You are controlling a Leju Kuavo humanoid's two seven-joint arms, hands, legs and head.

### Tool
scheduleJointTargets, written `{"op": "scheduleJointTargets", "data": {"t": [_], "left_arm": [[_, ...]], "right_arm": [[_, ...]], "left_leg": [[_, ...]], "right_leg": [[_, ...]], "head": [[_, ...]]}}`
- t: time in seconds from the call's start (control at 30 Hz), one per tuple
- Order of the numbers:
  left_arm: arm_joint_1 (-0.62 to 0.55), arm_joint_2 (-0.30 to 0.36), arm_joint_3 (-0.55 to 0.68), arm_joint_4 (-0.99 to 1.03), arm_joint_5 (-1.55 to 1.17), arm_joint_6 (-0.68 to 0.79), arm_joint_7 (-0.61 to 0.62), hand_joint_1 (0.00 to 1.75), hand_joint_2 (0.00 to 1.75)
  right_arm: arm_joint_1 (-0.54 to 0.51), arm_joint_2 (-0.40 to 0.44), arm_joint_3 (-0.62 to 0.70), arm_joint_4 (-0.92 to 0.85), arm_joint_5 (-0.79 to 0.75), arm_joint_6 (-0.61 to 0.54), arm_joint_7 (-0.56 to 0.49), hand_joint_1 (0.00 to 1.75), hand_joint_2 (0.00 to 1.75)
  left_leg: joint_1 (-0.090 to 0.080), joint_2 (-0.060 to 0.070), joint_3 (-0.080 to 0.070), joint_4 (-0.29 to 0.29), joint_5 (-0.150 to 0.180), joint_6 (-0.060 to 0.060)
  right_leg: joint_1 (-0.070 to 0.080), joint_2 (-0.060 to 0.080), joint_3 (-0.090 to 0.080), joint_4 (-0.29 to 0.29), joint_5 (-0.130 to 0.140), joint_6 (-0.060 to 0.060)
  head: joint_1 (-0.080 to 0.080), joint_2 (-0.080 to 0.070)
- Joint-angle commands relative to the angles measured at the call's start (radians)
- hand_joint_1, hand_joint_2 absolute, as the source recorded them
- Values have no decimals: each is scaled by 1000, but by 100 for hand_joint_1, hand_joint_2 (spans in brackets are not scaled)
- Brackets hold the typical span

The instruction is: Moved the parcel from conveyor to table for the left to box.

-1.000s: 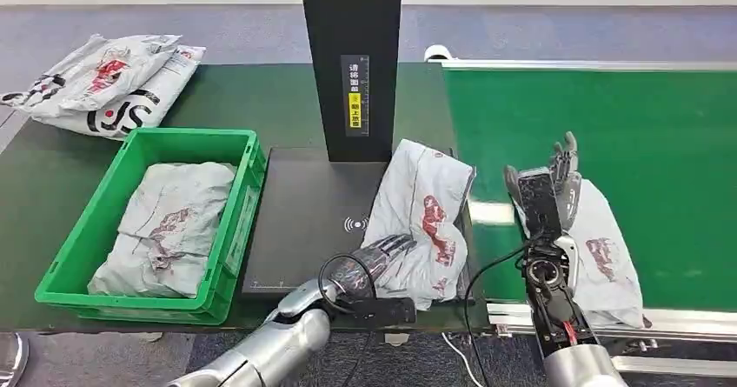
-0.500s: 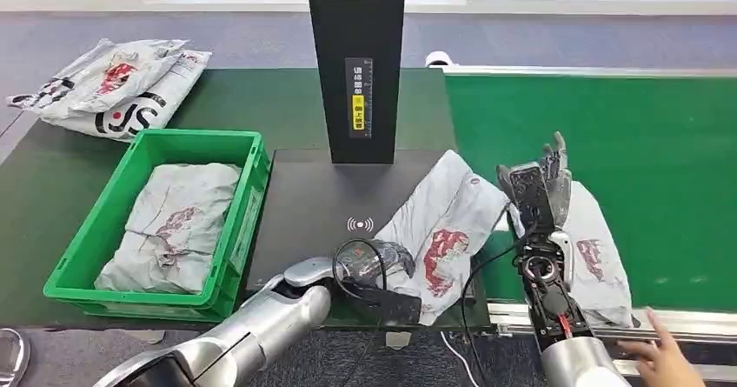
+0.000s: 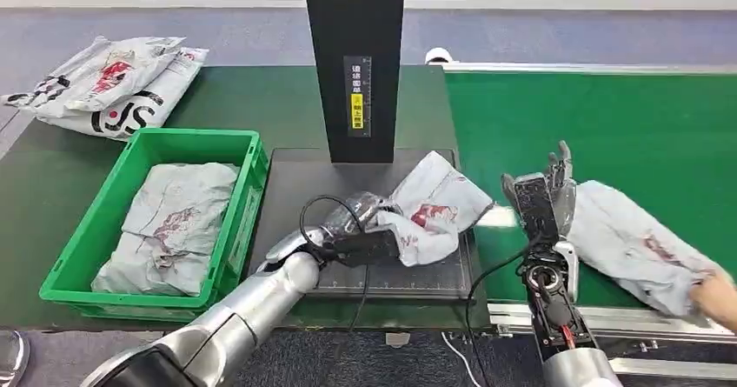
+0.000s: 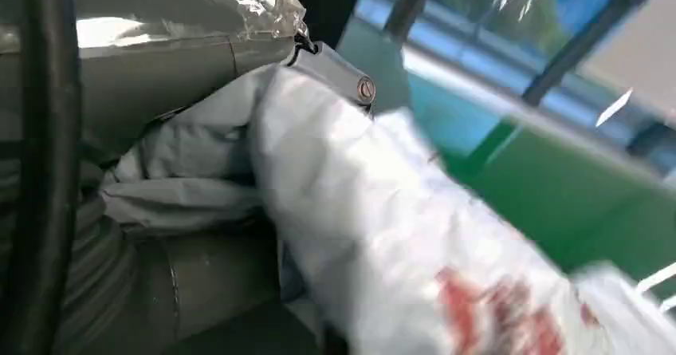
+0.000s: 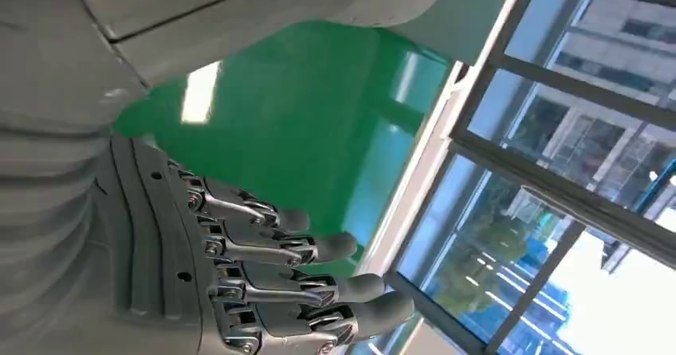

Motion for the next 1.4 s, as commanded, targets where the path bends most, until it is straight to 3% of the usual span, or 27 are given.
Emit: {"op": "scheduleJointTargets", "data": {"t": [0.03,0.13,0.27,0.3,0.4,0.57,0.6,0.67,0.97,1.07,1.17,1.37,1.4], "left_arm": [[-16,23,107,-85,5,-4,10,175,175],[-16,23,107,-85,5,-4,10,175,175],[-19,22,169,-186,38,127,44,175,175],[-22,30,170,-227,-21,226,98,175,175],[-20,38,196,-283,-74,311,165,175,175],[-51,42,187,-235,-325,600,310,175,175],[-5,37,269,-350,-570,641,444,175,175],[56,15,398,-462,-711,641,451,175,175],[113,17,506,-549,-735,641,412,175,175],[180,52,651,-639,-754,641,435,175,175],[237,76,814,-688,-721,641,365,175,175],[246,88,832,-687,-695,641,336,175,175],[240,59,880,-701,-742,641,358,175,175]], "right_arm": [[-26,21,-73,28,-6,9,-2,0,175],[-26,21,-73,28,-6,9,-2,0,175],[-14,26,-77,26,-15,-3,-12,0,175],[2,32,-80,20,-21,-10,-20,0,175],[35,43,-80,6,-24,-25,-35,0,175],[62,65,-86,-33,-13,-52,-34,0,175],[73,68,-91,-50,-5,-63,-22,0,175],[110,65,-100,-91,2,-67,-9,0,175],[120,56,-112,-84,-8,-59,-24,0,175],[134,57,-117,-103,-6,-54,-18,0,175],[143,56,-122,-112,-5,-45,-14,0,175],[142,56,-123,-111,-5,-45,-13,0,175],[141,57,-124,-109,-2,-45,-12,0,175]], "left_leg": [[1,2,0,0,0,0],[0,2,-1,0,0,0],[0,2,-2,0,0,0],[1,3,-2,0,-1,0],[2,3,-2,0,-1,-1],[1,3,-1,0,-1,-1],[1,3,-1,-1,-1,-1],[1,4,-1,0,-1,0],[1,4,-2,-1,-1,0],[0,6,-1,-1,-2,0],[-1,10,1,-3,-2,-1],[1,10,0,-2,-2,-2],[1,7,-1,-1,-2,-1]], "right_leg": [[1,1,0,-1,0,-1],[1,1,-1,-1,0,-1],[1,1,-2,0,0,-1],[1,1,-2,-1,0,-1],[2,1,-1,-1,0,-1],[2,2,-2,-1,0,-1],[1,1,-1,-1,0,-1],[2,3,-2,-1,0,-1],[1,2,-2,-1,0,-1],[0,4,-2,-1,0,-1],[0,8,-2,-1,0,-1],[1,7,-4,-1,-1,-2],[2,5,-4,-1,-1,-2]], "head": [[0,0],[0,0],[0,0],[0,0],[0,0],[0,0],[0,0],[0,0],[0,0],[0,0],[0,0],[0,0],[0,0]]}}
